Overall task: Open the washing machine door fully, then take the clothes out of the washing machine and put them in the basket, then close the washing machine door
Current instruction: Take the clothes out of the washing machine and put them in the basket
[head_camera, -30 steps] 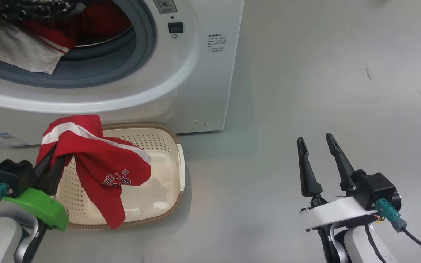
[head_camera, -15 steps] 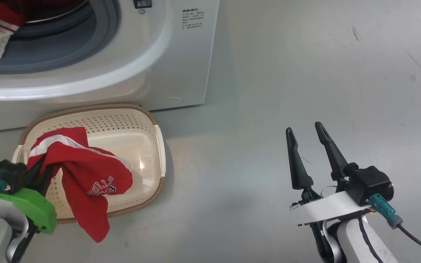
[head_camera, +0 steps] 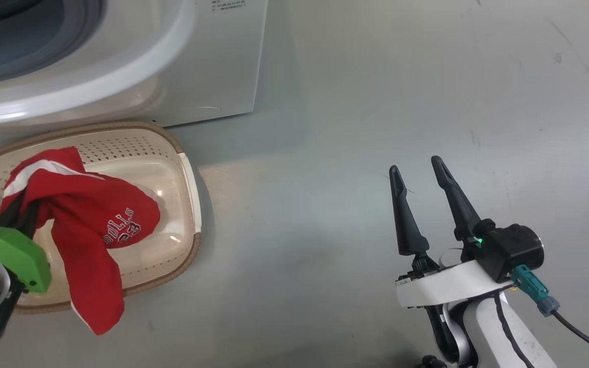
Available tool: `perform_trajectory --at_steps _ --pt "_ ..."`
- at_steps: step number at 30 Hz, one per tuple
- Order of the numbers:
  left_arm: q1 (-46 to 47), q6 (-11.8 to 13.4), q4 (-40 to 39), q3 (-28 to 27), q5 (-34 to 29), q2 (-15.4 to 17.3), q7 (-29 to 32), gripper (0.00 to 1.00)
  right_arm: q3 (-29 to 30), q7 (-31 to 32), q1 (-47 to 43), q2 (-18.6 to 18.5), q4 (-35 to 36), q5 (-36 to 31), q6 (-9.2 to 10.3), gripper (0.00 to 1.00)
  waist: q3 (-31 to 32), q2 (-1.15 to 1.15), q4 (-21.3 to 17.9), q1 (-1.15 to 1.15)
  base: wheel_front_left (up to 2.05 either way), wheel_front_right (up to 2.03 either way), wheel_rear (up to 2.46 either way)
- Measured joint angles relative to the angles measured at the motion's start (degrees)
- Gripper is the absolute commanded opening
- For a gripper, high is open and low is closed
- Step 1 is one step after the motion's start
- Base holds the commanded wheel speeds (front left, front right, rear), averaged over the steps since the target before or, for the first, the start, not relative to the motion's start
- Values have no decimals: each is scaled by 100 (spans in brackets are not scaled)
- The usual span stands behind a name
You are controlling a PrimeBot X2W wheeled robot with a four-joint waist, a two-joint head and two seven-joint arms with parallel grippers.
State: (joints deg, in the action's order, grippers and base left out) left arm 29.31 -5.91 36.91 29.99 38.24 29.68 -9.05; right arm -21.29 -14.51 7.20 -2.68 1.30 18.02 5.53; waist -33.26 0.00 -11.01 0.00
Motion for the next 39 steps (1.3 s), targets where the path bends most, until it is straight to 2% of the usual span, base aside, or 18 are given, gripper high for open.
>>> perform_trajectory --at_steps 12,17,32,33,34,35,39 --pt "428 -54 548 3 -1 63 108 0 -181 0 171 1 113 58 69 100 -432 0 -263 0 0 0 0" --pt "600 -97 698 -127 309 -90 124 0 -171 0 177 2 177 58 113 100 -549 0 -356 0 0 0 0" --pt "742 -122 1288 47 312 -154 153 0 -163 0 244 3 180 58 126 100 -647 0 -398 0 0 0 0" --pt "742 -122 1310 59 315 -177 188 40 -163 0 250 3 179 58 126 100 -648 0 -395 0 0 0 0" --pt "744 -122 1337 68 337 -205 194 91 -164 0 260 3 179 58 126 100 -648 0 -392 0 0 0 0" --pt "748 -123 1366 73 355 -231 193 100 -164 0 268 3 178 58 126 100 -647 0 -387 0 0 0 0" --pt "829 -129 1455 135 399 -332 192 100 -144 0 289 2 160 54 127 100 -618 0 -351 0 0 0 0"
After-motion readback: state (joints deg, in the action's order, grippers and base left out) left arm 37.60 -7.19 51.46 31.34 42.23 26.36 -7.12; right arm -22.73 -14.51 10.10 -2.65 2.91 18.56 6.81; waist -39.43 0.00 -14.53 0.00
